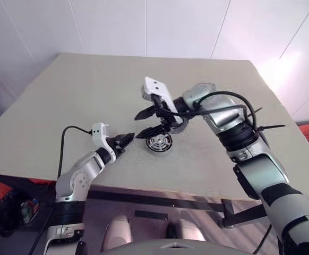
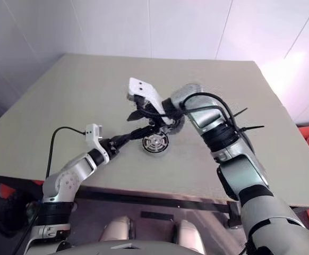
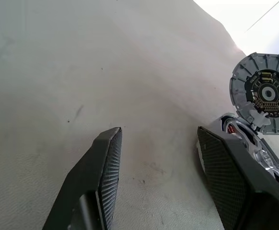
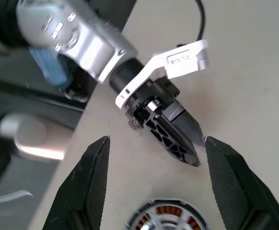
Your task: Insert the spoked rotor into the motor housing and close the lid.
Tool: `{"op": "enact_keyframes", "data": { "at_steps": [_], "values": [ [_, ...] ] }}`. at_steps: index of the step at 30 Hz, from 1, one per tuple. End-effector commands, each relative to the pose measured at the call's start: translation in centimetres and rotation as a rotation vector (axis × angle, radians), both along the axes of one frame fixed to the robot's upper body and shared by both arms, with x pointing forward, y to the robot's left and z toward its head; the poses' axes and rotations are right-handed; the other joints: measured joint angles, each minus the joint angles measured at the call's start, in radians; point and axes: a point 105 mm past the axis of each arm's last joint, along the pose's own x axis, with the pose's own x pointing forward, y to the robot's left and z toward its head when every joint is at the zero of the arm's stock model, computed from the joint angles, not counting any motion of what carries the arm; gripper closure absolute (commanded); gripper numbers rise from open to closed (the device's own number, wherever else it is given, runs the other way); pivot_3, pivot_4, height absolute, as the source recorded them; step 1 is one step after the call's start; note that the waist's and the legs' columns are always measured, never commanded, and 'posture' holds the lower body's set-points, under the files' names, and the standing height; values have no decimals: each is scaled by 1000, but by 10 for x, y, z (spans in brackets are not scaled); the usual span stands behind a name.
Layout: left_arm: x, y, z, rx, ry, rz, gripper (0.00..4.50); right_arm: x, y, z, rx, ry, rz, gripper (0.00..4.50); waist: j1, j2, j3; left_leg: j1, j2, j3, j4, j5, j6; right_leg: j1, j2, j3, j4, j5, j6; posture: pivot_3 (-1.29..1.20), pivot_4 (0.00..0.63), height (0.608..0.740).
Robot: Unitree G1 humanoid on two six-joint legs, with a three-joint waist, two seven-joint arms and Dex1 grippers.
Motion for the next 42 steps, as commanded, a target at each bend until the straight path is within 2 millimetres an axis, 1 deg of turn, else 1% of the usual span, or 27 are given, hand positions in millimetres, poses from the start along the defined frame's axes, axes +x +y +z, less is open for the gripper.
{"op": "enact_keyframes", "data": {
  "at_steps": [1,2,4,6,10,14,18,26,32,42],
  "values": [
    [4,4,16,-3,-65,5,1829,-7,-36,-17,-181,-192,206,969,2,0,0,-1,0,0,1,-1,2,0,0,0,0,0,0,0,0,740],
    [4,5,16,-1,-66,5,1829,-5,-49,-27,-257,-243,237,969,-2,0,0,-2,0,0,2,-1,4,0,-1,0,-1,0,0,0,0,740],
    [5,6,17,3,-66,2,1829,-5,-69,-44,-372,-285,289,969,-5,0,0,-2,0,0,5,-3,6,0,-1,0,0,0,0,0,0,740],
    [6,6,17,5,-66,0,1829,-5,-76,-51,-414,-298,318,969,-11,0,0,-2,1,1,8,-6,7,1,-1,1,0,0,0,0,0,740],
    [8,4,19,6,-71,-13,1829,5,-72,-53,-445,-378,330,969,-27,0,0,1,2,0,13,-5,5,1,0,2,8,0,0,0,0,740],
    [9,3,18,6,-69,-19,1829,10,-62,-51,-447,-431,349,969,-32,0,0,2,2,0,15,-2,4,1,-1,2,12,0,0,0,0,740],
    [8,2,18,5,-68,-21,1829,12,-51,-51,-446,-452,369,969,-32,0,0,2,2,0,16,-2,4,1,-1,2,13,0,-1,0,0,740],
    [6,2,16,4,-63,-15,1829,20,-37,-61,-458,-472,370,969,-32,0,0,0,2,0,16,-3,6,1,-1,2,12,0,-1,0,0,740],
    [5,3,16,5,-65,-11,1829,21,-35,-70,-463,-465,371,969,-32,0,0,0,2,0,16,-3,6,1,-1,2,12,0,-1,0,0,740],
    [5,3,16,7,-66,-8,1829,26,-43,-78,-497,-465,352,969,-32,0,0,0,2,0,16,-3,6,1,-1,2,12,0,-1,0,0,740]
  ]
}}
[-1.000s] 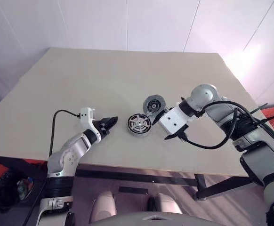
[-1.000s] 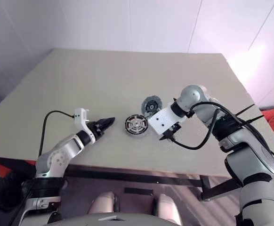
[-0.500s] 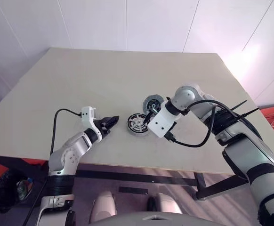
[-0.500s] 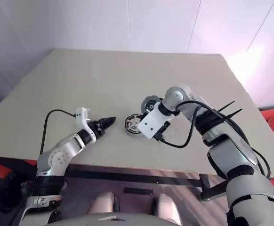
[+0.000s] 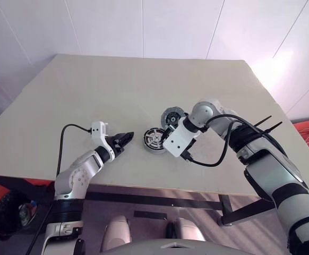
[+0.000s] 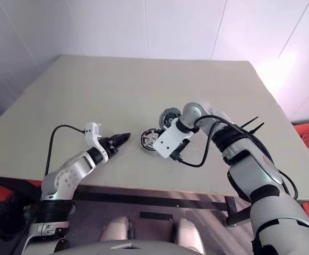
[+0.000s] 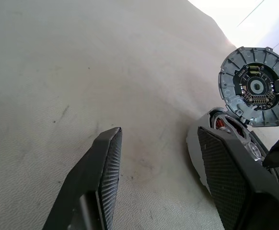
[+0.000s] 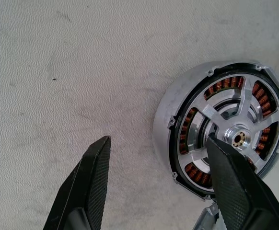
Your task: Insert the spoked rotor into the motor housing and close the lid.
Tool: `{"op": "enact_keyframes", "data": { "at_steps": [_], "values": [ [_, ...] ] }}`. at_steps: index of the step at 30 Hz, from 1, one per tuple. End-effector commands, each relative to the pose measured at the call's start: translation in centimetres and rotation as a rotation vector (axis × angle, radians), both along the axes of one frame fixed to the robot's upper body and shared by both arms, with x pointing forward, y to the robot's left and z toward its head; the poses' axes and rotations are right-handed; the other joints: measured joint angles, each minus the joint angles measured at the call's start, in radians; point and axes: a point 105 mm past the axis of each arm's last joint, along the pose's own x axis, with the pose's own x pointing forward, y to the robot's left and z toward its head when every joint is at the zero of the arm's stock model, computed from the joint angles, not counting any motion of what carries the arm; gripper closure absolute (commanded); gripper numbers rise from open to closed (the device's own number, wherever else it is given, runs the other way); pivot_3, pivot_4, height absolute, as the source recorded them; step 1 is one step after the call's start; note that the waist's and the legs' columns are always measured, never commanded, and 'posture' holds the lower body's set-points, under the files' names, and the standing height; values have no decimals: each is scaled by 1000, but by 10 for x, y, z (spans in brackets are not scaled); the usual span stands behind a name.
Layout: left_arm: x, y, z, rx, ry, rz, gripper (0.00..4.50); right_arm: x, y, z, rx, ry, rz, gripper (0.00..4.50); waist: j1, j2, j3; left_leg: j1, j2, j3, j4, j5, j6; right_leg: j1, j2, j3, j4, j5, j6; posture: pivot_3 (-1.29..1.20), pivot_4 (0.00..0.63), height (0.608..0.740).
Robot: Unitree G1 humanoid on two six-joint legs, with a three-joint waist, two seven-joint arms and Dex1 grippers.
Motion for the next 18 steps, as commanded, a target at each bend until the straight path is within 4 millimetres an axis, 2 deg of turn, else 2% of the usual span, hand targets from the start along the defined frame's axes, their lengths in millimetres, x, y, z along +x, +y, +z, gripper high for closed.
{"op": "enact_keyframes", "data": {
  "at_steps": [1,9,14,18],
  "values": [
    [3,1,16,-3,-63,3,1829,3,1,8,2,-32,14,969,0,0,0,0,0,0,0,0,0,0,0,0,0,0,0,0,0,740],
    [4,1,16,-3,-65,1,1829,-4,-1,8,1,-30,42,969,0,0,0,0,0,0,0,0,0,0,0,0,0,0,0,0,0,740],
    [5,1,16,-5,-65,0,1829,-7,5,13,24,-39,57,969,0,0,0,0,0,0,0,0,0,0,0,0,0,0,0,0,0,740],
    [6,1,16,-5,-65,2,1829,-8,8,8,21,-39,56,969,0,0,0,0,0,0,0,0,0,0,0,0,0,0,0,0,0,740]
  ]
}}
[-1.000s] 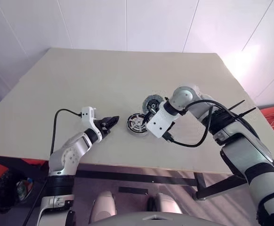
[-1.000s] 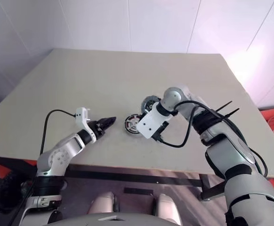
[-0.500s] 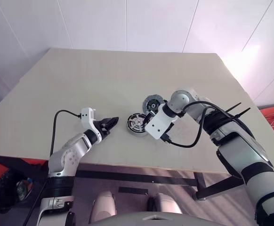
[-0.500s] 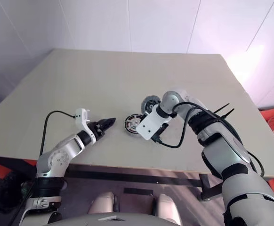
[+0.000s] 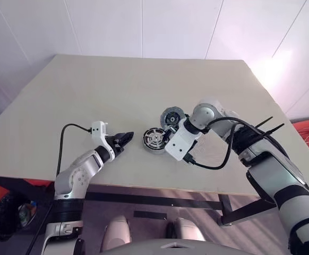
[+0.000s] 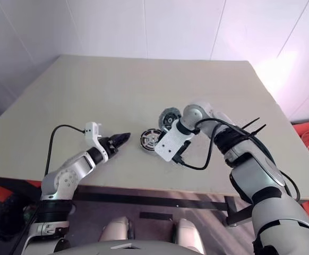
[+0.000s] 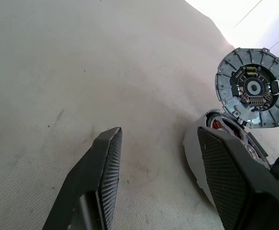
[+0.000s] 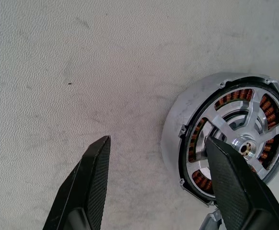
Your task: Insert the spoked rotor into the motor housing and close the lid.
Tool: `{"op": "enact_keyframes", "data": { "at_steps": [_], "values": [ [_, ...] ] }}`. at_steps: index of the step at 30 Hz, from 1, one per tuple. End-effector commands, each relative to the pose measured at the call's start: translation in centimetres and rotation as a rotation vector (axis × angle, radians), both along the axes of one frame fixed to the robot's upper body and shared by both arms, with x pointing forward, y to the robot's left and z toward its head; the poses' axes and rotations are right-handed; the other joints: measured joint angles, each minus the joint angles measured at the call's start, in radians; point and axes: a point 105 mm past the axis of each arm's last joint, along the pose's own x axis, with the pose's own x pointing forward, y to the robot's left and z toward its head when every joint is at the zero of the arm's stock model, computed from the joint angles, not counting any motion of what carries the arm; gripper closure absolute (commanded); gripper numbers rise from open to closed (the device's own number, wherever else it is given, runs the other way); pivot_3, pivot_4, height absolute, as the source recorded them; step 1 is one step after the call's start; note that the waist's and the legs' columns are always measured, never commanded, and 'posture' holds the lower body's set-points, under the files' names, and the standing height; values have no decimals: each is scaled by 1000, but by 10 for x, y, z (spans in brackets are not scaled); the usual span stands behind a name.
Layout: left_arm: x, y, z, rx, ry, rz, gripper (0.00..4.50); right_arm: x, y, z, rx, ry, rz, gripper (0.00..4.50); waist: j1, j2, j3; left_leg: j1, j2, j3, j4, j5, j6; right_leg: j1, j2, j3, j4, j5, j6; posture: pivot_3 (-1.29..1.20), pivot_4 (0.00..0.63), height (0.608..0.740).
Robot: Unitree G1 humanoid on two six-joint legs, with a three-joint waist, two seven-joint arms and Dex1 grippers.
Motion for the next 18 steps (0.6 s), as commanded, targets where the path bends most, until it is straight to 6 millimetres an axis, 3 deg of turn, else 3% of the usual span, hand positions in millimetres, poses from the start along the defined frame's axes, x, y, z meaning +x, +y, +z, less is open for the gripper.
{"op": "enact_keyframes", "data": {
  "at_steps": [1,10,14,18],
  "values": [
    [4,1,14,-5,-59,4,1829,0,8,7,32,-26,16,969,0,0,0,0,0,0,0,0,0,0,0,0,0,0,0,0,0,740],
    [3,2,14,-7,-61,12,1829,2,7,-1,7,-30,-6,969,0,0,0,0,0,0,0,0,0,0,0,0,0,0,0,0,0,740],
    [3,2,13,-8,-61,16,1829,3,4,0,-9,-37,-1,1885,0,0,0,1,0,0,0,0,0,1,0,0,0,0,0,0,0,740],
    [3,2,13,-10,-63,16,1829,6,4,2,-13,-49,1,3294,0,0,0,1,0,0,0,0,0,1,0,0,0,0,0,0,0,740]
  ]
}}
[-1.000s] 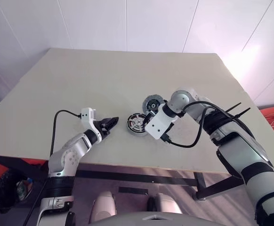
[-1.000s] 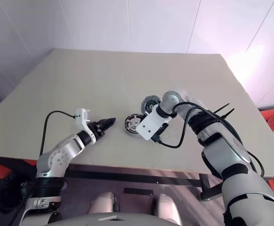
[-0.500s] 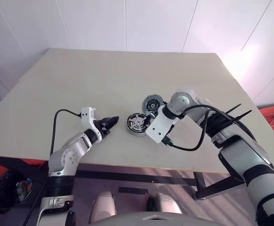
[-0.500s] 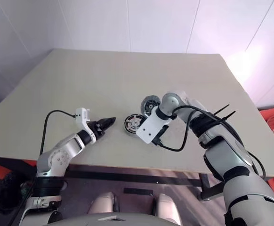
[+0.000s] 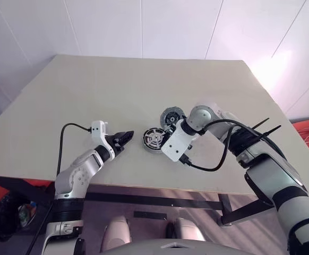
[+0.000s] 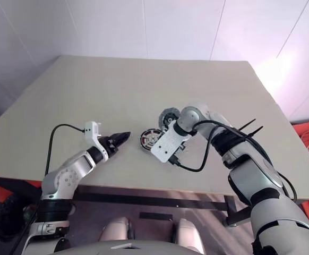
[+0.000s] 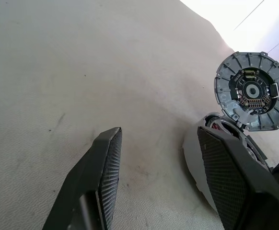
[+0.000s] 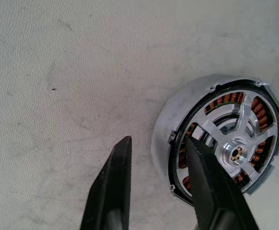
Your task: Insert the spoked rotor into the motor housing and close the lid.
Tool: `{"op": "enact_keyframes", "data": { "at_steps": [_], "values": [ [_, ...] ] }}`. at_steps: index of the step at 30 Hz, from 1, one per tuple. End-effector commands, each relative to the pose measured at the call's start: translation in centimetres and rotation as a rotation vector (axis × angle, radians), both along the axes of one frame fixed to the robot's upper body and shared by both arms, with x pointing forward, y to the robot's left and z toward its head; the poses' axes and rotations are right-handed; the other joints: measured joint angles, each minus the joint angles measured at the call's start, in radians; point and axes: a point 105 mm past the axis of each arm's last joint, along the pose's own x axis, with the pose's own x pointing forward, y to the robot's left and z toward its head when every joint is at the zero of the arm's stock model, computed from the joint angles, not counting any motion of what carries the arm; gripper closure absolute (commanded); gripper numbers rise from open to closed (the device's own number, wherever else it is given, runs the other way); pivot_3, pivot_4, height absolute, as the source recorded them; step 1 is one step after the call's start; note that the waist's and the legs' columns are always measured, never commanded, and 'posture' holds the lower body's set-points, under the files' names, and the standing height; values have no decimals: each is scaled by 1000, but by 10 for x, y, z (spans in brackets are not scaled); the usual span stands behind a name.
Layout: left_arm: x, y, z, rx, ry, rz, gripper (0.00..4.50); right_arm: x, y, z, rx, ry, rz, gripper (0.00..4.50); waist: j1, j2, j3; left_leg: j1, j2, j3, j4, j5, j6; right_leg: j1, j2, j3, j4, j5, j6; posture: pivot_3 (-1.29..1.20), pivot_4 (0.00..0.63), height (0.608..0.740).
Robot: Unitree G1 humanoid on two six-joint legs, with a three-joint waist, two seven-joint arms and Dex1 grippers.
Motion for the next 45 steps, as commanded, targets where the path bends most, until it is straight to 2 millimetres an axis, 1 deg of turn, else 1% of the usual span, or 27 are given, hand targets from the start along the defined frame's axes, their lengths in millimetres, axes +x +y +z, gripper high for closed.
{"op": "enact_keyframes", "data": {
  "at_steps": [1,3,4,16,20,23,28,30,34,36,40,45],
  "values": [
    [3,1,12,-8,-54,9,1829,3,-2,5,-21,-23,9,3664,1,0,0,0,0,0,0,0,0,0,0,0,0,0,0,0,0,740],
    [3,0,12,-10,-54,8,1829,4,-2,6,-21,-27,9,4331,1,-1,-1,0,0,0,0,0,0,0,0,0,0,0,0,0,0,740],
    [3,0,12,-11,-54,7,1829,5,-2,7,-21,-29,8,4495,0,-2,-1,0,0,0,0,0,0,0,0,0,0,0,0,0,0,740],
    [5,-3,12,-16,-55,6,1829,11,-2,20,18,-53,-28,4495,-1,-2,-1,0,0,0,0,0,0,0,0,0,0,0,0,0,0,740],
    [5,-4,11,-18,-53,6,1829,7,-3,28,65,37,-110,4495,0,-2,-1,0,0,0,0,0,0,0,0,0,0,0,0,0,0,740],
    [5,-5,11,-21,-52,7,1829,-2,-4,33,95,131,-185,4495,2,-2,-1,-2,0,0,0,0,1,0,0,0,-1,0,0,0,0,740],
    [3,-7,9,-27,-48,8,1829,-8,-13,33,74,164,-249,4495,2,-2,-1,-2,0,0,0,-1,1,-1,0,0,-2,0,0,0,0,740],
    [3,-7,9,-28,-47,7,1829,-7,-11,33,97,175,-296,4495,2,-2,-1,-2,0,0,0,-1,1,-1,0,0,-1,0,0,0,0,740],
    [3,-9,9,-30,-47,7,1829,2,-1,33,161,176,-402,4495,0,-2,-1,-1,0,0,0,0,0,-1,0,0,0,0,0,0,0,740],
    [3,-8,9,-31,-47,8,1829,3,4,29,178,201,-455,4495,0,-2,-1,-1,1,0,0,0,0,-1,0,0,0,0,0,0,0,740],
    [2,-6,9,-29,-48,14,1829,7,21,26,247,297,-604,4495,0,-2,-1,-1,1,0,0,0,0,-1,0,0,0,0,0,0,0,740],
    [1,-4,9,-29,-49,23,1829,-4,25,19,215,430,-713,4495,2,-2,-1,-1,0,0,-1,0,-1,-1,0,0,0,0,0,0,0,740]
  ]
}}
